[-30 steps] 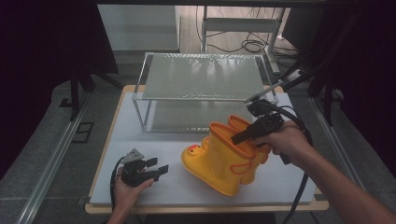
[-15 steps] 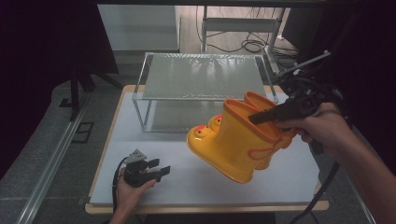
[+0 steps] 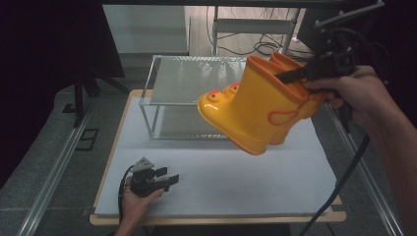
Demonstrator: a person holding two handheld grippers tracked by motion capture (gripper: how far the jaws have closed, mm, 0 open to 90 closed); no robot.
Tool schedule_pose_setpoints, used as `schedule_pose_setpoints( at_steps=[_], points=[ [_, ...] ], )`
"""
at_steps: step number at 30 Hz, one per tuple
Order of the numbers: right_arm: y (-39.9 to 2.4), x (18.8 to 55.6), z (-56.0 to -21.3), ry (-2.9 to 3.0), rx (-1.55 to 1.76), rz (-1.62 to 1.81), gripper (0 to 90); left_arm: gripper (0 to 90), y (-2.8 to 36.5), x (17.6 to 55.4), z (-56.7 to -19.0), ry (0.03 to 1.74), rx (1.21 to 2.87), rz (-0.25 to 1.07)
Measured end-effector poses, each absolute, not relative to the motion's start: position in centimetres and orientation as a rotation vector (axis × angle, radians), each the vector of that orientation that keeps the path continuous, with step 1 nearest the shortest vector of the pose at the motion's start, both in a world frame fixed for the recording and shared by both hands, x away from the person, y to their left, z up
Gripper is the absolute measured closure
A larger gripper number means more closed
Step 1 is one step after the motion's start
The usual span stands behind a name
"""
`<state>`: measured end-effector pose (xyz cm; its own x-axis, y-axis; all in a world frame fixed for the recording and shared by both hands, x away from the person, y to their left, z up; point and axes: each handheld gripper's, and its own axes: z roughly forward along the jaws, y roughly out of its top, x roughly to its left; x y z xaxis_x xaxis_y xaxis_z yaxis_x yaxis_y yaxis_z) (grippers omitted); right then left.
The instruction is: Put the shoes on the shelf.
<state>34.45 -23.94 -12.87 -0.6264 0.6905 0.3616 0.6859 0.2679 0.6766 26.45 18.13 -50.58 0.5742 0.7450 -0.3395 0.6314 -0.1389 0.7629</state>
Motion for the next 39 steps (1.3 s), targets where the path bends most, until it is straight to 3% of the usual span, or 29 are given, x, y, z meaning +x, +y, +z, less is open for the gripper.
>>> schedule_pose_setpoints(
  at_steps=[8, 18, 26, 33, 39],
  points=[
    [-24.2, 40.8, -12.5, 2.406, 1.420, 1.363, 82.8, 36.6, 18.3, 26.5, -50.7, 1.127, 1.840, 0.144],
    [-23.4, 50.3, -15.3, 2.289, 1.533, 1.355, 82.8, 36.5, 18.1, 26.6, -50.7, 1.121, 1.856, 0.145],
    [-21.9, 53.6, -17.7, 2.261, 1.588, 1.281, 82.7, 36.5, 18.0, 26.6, -50.9, 1.124, 1.868, 0.145],
    [-20.3, 53.9, -18.4, 2.251, 1.582, 1.202, 81.7, 36.5, 18.0, 26.5, -50.8, 1.120, 1.868, 0.143],
    [-18.4, 53.7, -17.8, 2.182, 1.568, 1.254, 69.8, 36.5, 17.9, 26.3, -50.7, 1.112, 1.864, 0.149]
  ],
)
